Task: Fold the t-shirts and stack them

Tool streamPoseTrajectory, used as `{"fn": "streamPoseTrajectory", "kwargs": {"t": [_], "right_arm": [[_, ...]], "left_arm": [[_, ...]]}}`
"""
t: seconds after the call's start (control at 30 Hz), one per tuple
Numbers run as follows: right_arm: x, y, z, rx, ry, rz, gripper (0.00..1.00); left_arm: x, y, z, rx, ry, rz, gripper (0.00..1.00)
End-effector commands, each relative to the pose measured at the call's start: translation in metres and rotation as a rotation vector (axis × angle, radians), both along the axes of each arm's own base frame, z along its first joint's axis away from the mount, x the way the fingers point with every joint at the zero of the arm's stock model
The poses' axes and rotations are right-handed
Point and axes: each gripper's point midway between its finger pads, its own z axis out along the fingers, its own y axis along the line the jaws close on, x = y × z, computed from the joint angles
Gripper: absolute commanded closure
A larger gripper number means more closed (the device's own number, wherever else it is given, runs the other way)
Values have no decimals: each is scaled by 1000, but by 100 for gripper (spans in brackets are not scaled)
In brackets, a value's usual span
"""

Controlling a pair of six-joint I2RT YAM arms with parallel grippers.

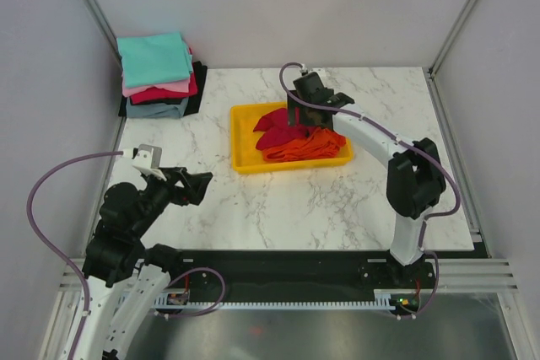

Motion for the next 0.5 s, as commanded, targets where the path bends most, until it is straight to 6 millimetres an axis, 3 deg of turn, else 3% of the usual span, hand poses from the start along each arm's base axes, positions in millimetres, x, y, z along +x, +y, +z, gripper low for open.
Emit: {"fn": "streamPoseTrajectory", "kwargs": {"t": [0.0, 0.2, 0.27, 0.33, 0.47], "right_arm": [[14, -2, -8, -20, 19, 3, 10], [22, -5, -38, -30, 75, -12, 20], [24, -3, -40, -27, 77, -10, 35], [28, -2, -32, -19, 58, -12, 57], [38, -1, 8, 12, -37, -11, 64]], "left_arm": [[2, 1, 2, 23, -26, -1, 12], [2, 1, 2, 23, -26, -2, 12], [2, 1, 2, 23, -26, -2, 12], [2, 1, 2, 23, -26, -4, 12], [2, 1, 2, 23, -26, -4, 12]]}}
